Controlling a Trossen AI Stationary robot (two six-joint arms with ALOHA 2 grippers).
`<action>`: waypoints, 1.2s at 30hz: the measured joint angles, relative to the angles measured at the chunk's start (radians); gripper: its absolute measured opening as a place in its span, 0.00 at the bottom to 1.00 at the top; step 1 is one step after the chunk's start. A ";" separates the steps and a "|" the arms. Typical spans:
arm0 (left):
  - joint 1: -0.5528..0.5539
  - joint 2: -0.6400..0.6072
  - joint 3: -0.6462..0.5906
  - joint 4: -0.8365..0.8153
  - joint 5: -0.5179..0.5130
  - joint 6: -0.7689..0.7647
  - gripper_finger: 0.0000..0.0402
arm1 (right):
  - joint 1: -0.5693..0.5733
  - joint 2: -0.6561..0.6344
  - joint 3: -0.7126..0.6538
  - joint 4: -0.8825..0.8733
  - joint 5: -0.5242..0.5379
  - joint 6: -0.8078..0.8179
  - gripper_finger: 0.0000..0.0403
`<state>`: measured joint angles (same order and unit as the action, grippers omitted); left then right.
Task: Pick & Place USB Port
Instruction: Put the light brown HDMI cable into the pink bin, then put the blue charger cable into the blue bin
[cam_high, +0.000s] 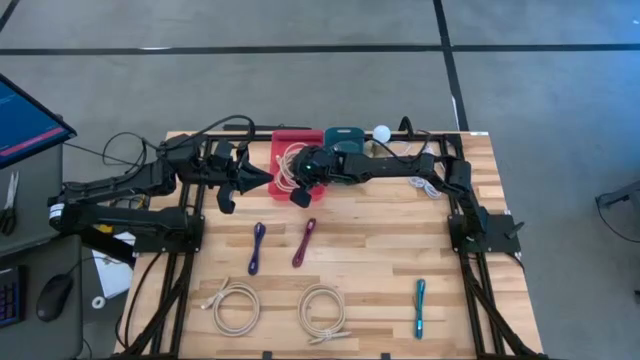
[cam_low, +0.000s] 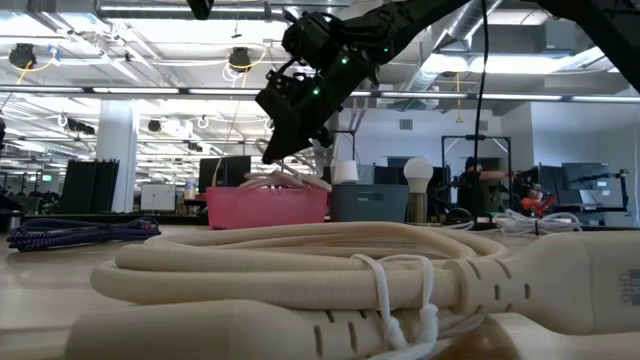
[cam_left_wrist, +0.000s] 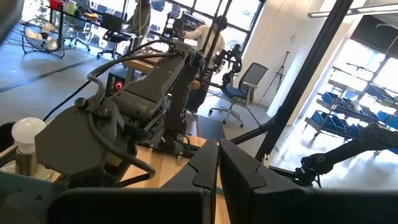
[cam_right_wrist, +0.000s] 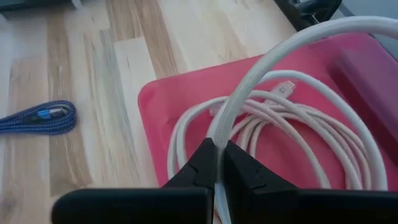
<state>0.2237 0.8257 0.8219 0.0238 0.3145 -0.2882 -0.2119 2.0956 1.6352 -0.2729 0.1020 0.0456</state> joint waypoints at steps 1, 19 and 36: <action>0.000 0.000 0.000 0.000 0.000 0.000 0.04 | 0.000 0.000 0.000 0.000 0.000 0.000 0.01; 0.000 0.000 0.000 0.000 0.000 0.000 0.04 | 0.000 -0.069 0.000 -0.008 0.000 0.005 0.17; 0.000 0.000 0.000 0.000 0.000 -0.003 0.04 | 0.033 -0.466 0.000 -0.334 0.000 -0.003 0.17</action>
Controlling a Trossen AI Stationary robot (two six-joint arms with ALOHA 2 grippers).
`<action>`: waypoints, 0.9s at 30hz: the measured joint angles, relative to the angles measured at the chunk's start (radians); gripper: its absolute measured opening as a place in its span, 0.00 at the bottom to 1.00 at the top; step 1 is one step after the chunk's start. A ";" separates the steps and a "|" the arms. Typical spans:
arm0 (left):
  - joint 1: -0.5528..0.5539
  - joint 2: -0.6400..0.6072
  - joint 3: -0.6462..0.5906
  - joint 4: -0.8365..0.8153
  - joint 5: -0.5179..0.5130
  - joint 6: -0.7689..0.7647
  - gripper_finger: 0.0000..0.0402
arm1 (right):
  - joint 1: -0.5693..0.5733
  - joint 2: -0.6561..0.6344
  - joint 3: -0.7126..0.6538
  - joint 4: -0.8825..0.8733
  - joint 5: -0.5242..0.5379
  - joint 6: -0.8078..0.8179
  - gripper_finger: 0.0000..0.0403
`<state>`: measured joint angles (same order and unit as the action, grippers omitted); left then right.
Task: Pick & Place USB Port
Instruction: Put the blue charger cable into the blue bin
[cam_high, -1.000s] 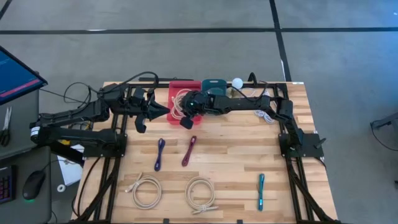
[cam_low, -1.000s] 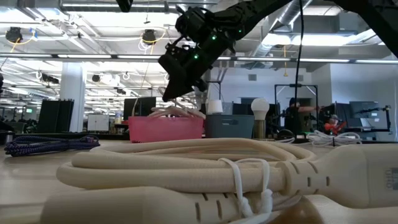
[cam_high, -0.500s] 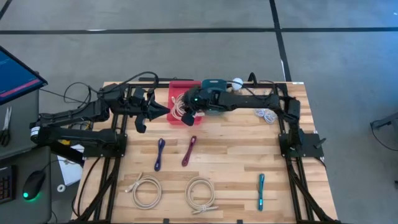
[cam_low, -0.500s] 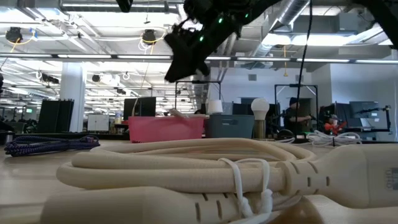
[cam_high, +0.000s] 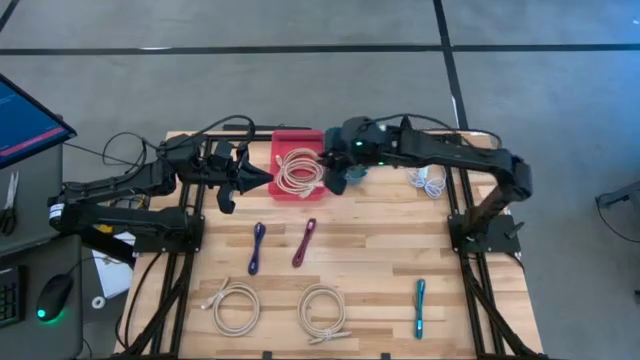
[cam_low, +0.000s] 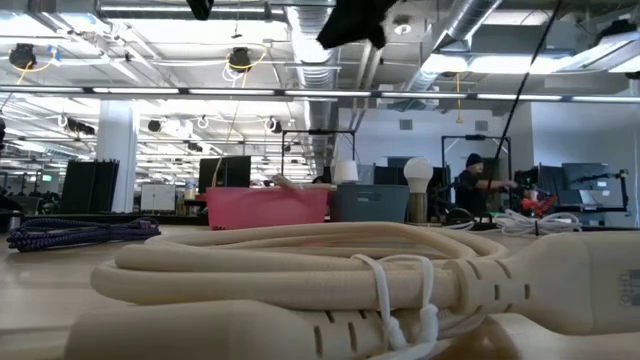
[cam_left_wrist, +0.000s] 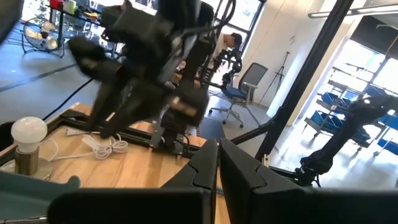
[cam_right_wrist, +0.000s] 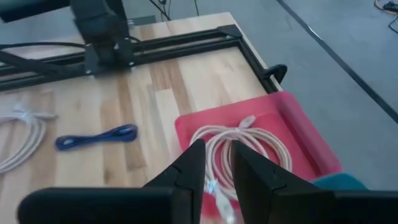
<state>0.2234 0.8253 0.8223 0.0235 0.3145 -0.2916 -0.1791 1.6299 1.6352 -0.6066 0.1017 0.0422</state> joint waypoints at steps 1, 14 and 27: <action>0.000 0.000 0.000 0.000 0.000 0.000 0.04 | 0.005 -0.021 0.000 -0.023 0.000 0.000 0.17; 0.000 0.000 0.000 0.000 0.000 0.002 0.04 | 0.126 -0.212 0.000 -0.394 -0.002 0.112 0.17; 0.000 0.000 0.000 0.000 0.000 0.003 0.04 | 0.297 -0.255 0.000 -0.628 -0.086 0.409 0.17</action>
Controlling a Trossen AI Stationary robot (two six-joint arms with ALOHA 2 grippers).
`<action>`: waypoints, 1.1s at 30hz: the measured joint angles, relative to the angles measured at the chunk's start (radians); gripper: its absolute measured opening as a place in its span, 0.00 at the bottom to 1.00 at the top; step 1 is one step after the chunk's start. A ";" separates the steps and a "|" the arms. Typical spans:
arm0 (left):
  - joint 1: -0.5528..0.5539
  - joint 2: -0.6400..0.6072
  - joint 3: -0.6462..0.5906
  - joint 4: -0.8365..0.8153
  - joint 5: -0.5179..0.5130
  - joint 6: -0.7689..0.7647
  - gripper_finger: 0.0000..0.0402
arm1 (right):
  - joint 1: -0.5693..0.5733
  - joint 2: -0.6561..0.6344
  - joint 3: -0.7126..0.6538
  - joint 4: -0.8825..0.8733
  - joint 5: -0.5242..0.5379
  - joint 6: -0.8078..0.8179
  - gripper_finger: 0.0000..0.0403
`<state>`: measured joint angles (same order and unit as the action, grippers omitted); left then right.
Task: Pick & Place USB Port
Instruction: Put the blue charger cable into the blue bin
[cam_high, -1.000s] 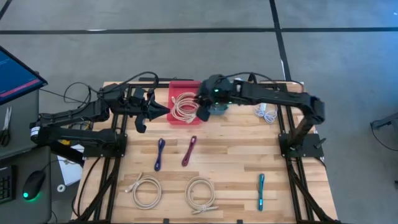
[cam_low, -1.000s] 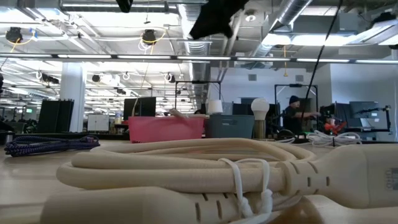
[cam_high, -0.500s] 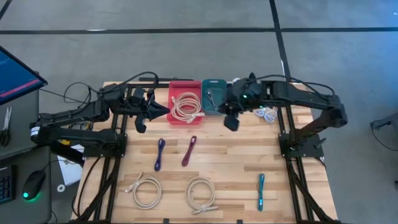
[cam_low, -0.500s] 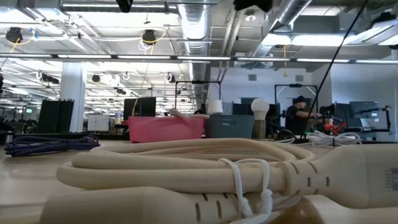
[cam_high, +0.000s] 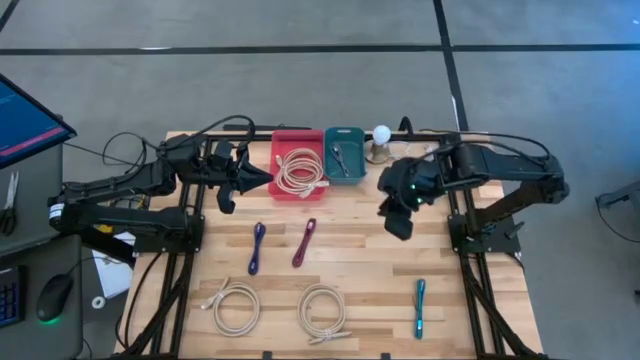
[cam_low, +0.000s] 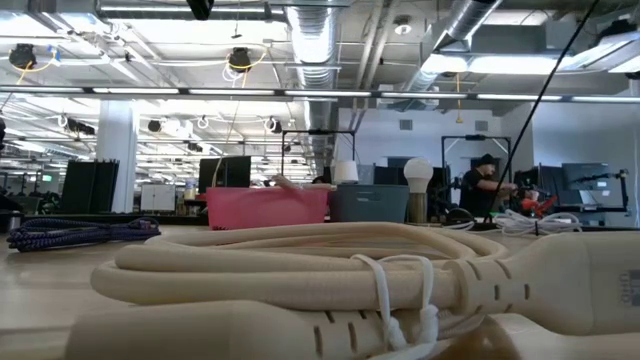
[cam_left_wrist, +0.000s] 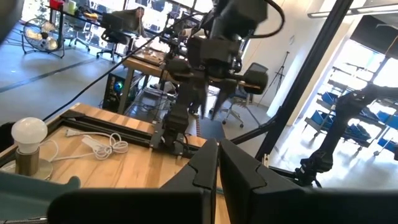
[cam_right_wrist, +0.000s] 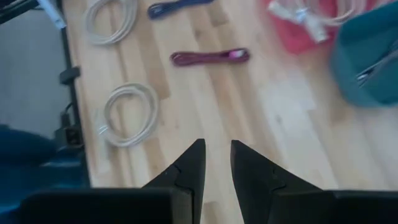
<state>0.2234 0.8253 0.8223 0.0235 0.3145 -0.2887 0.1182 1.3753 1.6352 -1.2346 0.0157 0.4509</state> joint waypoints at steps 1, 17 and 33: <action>0.000 0.000 0.000 0.000 0.000 0.000 0.04 | 0.015 0.004 0.000 0.001 -0.008 0.009 0.17; 0.000 0.000 0.001 0.000 0.000 0.000 0.04 | 0.212 0.125 0.000 -0.308 -0.098 0.399 0.17; 0.000 0.000 0.001 0.000 0.000 0.000 0.04 | 0.381 0.210 -0.009 -0.337 0.023 0.992 0.17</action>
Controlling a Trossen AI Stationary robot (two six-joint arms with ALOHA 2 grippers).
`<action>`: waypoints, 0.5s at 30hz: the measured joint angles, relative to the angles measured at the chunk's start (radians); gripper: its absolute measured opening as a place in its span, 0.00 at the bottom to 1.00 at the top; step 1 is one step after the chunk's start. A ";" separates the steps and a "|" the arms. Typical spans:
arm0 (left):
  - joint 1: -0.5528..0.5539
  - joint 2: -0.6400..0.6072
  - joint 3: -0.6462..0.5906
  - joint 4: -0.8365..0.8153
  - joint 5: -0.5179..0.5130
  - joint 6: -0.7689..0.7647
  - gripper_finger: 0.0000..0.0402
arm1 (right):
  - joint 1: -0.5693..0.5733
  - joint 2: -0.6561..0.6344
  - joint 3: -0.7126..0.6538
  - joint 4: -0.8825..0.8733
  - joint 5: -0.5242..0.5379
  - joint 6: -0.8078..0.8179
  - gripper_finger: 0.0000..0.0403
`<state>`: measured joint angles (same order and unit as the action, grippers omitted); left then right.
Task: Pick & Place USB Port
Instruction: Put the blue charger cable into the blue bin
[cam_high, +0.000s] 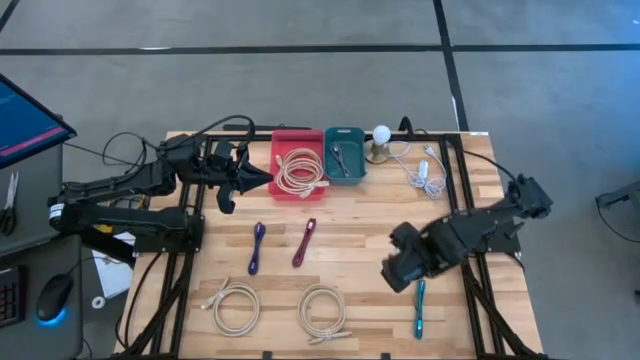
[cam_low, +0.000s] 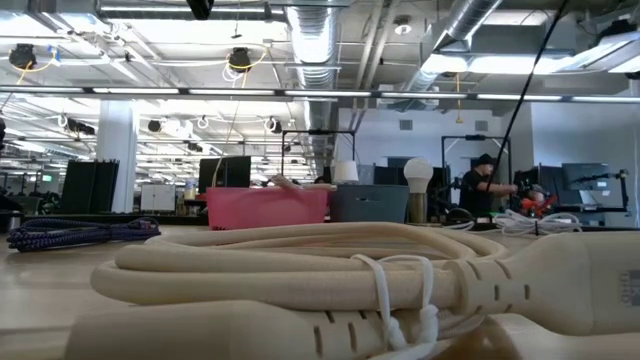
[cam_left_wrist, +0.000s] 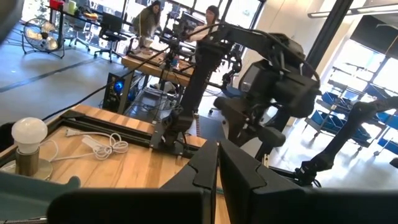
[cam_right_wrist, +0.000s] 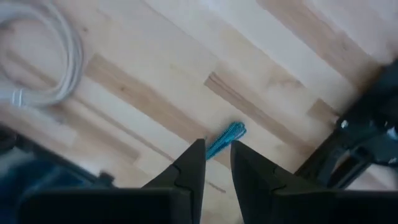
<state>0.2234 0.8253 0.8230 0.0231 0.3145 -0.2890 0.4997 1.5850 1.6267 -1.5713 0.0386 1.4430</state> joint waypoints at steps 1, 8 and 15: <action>0.000 0.000 0.000 0.000 0.000 0.000 0.04 | 0.016 -0.003 -0.005 -0.001 0.018 0.048 0.17; 0.000 0.000 0.000 0.000 0.000 0.000 0.04 | 0.139 -0.009 -0.102 0.000 0.020 0.339 0.18; 0.000 0.000 0.000 0.000 0.000 0.000 0.04 | 0.216 -0.008 -0.191 0.021 -0.045 0.478 0.27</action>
<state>0.2234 0.8253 0.8230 0.0231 0.3146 -0.2890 0.7154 1.5770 1.4358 -1.5506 -0.0067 1.9206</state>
